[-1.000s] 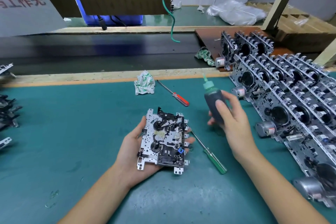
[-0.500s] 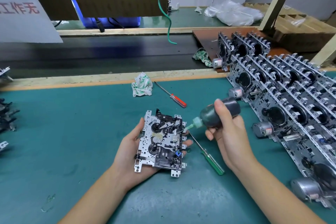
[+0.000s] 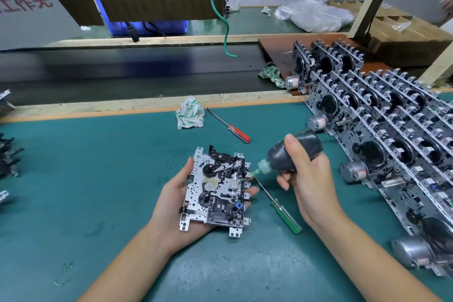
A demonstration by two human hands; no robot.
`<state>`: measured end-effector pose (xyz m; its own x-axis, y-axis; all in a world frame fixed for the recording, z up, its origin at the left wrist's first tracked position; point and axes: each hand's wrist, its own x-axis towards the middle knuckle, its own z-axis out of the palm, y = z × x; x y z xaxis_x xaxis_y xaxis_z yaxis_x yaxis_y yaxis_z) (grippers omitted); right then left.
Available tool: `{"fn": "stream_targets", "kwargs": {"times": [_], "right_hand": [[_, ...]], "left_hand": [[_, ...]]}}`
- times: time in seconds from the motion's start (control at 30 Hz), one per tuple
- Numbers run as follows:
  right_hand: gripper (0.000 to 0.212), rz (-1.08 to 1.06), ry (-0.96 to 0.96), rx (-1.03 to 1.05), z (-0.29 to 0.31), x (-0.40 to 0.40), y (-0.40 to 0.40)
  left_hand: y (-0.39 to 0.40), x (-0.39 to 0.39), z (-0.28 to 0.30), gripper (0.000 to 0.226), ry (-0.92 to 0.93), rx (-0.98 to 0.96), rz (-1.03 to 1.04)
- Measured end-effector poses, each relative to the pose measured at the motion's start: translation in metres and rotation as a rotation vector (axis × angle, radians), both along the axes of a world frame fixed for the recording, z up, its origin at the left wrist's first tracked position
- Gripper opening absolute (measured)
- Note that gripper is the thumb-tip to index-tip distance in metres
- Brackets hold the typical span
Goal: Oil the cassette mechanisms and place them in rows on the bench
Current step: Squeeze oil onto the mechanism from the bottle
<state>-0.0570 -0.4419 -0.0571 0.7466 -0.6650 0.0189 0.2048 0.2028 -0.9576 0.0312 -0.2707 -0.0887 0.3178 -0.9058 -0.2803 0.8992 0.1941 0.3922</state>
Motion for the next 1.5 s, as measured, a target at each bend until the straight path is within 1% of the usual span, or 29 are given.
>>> {"fn": "stream_targets", "kwargs": {"times": [0.47, 0.67, 0.8, 0.87, 1.0, 1.13, 1.23, 1.27, 1.3, 1.37, 1.4, 1.43, 1.47, 1.5], "right_hand": [[0.041, -0.020, 0.005, -0.019, -0.001, 0.000, 0.001], [0.055, -0.019, -0.002, -0.039, 0.000, -0.001, 0.001], [0.049, -0.038, -0.023, -0.012, 0.003, -0.001, -0.005], [0.047, -0.029, -0.020, -0.038, 0.003, -0.001, -0.011], [0.031, -0.005, 0.115, -0.258, -0.002, -0.001, -0.025], [0.043, 0.072, 0.154, -0.412, -0.010, 0.000, -0.034], [0.040, 0.146, 0.193, -0.407, -0.016, 0.003, -0.033], [0.040, 0.151, 0.205, -0.404, -0.016, 0.002, -0.031], [0.042, 0.109, 0.221, -0.454, -0.015, 0.001, -0.030], [0.044, -0.095, 0.220, -0.706, -0.007, -0.006, -0.028], [0.038, -0.192, 0.180, -0.846, -0.001, -0.011, -0.026], [0.028, -0.222, 0.135, -0.970, 0.007, -0.015, -0.024], [0.019, -0.176, 0.123, -1.093, 0.013, -0.020, -0.022], [0.019, -0.086, 0.148, -1.229, 0.019, -0.025, -0.021]], "left_hand": [[0.001, 0.000, 0.001, 0.064, 0.021, 0.012, 0.011], [0.001, 0.001, -0.001, 0.064, 0.002, 0.017, 0.003], [0.000, 0.001, -0.002, 0.066, -0.028, 0.040, 0.010], [-0.001, 0.000, -0.003, 0.072, -0.043, 0.045, 0.010], [0.000, 0.001, -0.004, 0.091, -0.053, 0.021, -0.002], [0.000, 0.001, -0.003, 0.099, -0.069, -0.031, -0.032], [0.000, 0.000, -0.001, 0.101, -0.098, -0.063, -0.066], [0.000, 0.000, 0.000, 0.101, -0.109, -0.069, -0.088], [0.000, -0.001, 0.000, 0.101, -0.117, -0.071, -0.111], [0.001, -0.002, 0.000, 0.101, -0.132, -0.083, -0.174], [0.001, -0.003, 0.000, 0.099, -0.147, -0.096, -0.216], [0.002, -0.003, 0.001, 0.096, -0.182, -0.096, -0.260], [0.003, -0.004, 0.002, 0.092, -0.221, -0.081, -0.302], [0.003, -0.004, 0.004, 0.088, -0.254, -0.058, -0.328]]}}
